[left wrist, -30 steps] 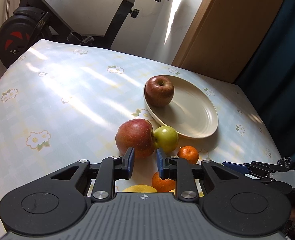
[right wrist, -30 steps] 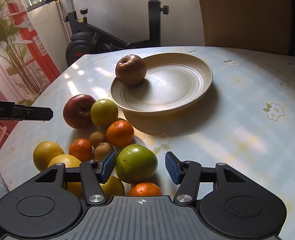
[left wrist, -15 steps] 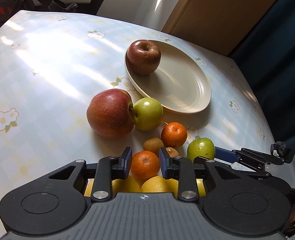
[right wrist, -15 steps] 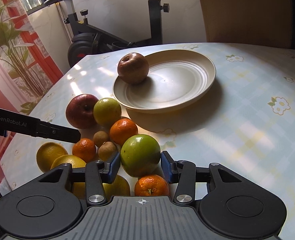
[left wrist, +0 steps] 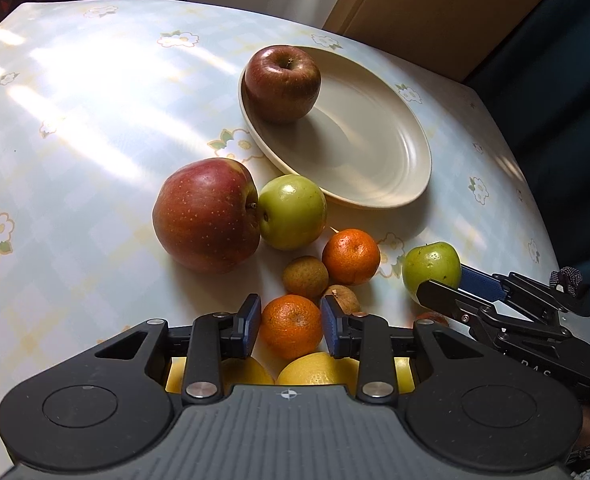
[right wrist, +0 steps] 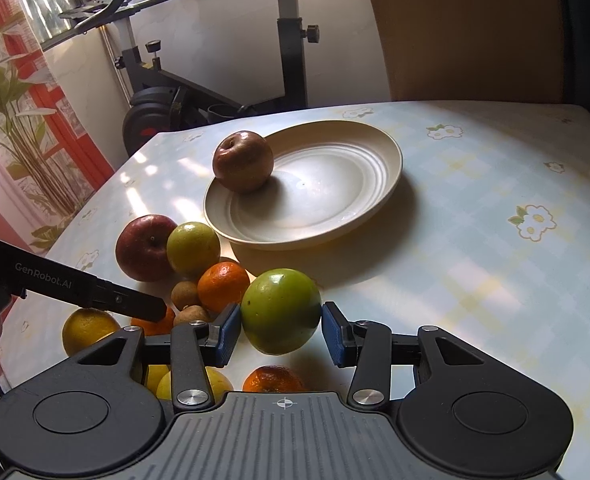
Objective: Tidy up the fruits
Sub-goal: 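Grasp a mandarin with the left tool while the right tool grasps a green apple, then lower the mandarin onto the plate with the left tool while the right tool sets the green apple there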
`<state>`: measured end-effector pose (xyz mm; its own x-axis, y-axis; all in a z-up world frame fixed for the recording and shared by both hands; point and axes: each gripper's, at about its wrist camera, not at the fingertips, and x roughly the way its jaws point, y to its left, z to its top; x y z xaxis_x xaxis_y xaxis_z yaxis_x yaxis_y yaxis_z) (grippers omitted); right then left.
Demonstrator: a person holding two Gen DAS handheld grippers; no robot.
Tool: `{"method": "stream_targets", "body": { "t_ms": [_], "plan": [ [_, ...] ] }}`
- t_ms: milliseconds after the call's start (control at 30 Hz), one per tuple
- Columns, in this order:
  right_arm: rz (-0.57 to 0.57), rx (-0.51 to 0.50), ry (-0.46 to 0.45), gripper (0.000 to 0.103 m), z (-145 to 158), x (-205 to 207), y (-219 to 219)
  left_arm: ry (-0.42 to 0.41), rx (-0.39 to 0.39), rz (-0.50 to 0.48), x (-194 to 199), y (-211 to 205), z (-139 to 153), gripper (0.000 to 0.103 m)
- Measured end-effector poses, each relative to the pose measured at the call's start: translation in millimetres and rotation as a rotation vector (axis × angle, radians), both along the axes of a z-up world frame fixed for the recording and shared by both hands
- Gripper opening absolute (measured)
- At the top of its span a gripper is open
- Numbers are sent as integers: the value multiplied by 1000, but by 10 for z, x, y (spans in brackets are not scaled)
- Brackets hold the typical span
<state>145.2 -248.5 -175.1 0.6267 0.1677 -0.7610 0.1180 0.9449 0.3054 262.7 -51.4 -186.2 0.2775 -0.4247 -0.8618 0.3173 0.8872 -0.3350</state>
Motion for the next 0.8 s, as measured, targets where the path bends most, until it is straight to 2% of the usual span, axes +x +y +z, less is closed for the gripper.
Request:
{"method": "stream_targets", "body": {
  "t_ms": [267, 433, 533, 667, 800],
  "plan": [
    [-8, -3, -3, 41, -4, 0, -10, 35, -19, 9, 31, 19, -27, 41],
    [-14, -8, -7, 41, -2, -11, -24, 19, -3, -18, 21, -32, -43, 41],
    [-16, -10, -13, 41, 11, -18, -36, 25, -26, -1, 19, 11, -58, 38],
    [-22, -8, -23, 41, 21, -26, -68, -24, -5, 2, -27, 33, -11, 36],
    [-25, -9, -35, 41, 55, -23, -97, -57, -38, 11, -16, 81, 144, 36]
  ]
}}
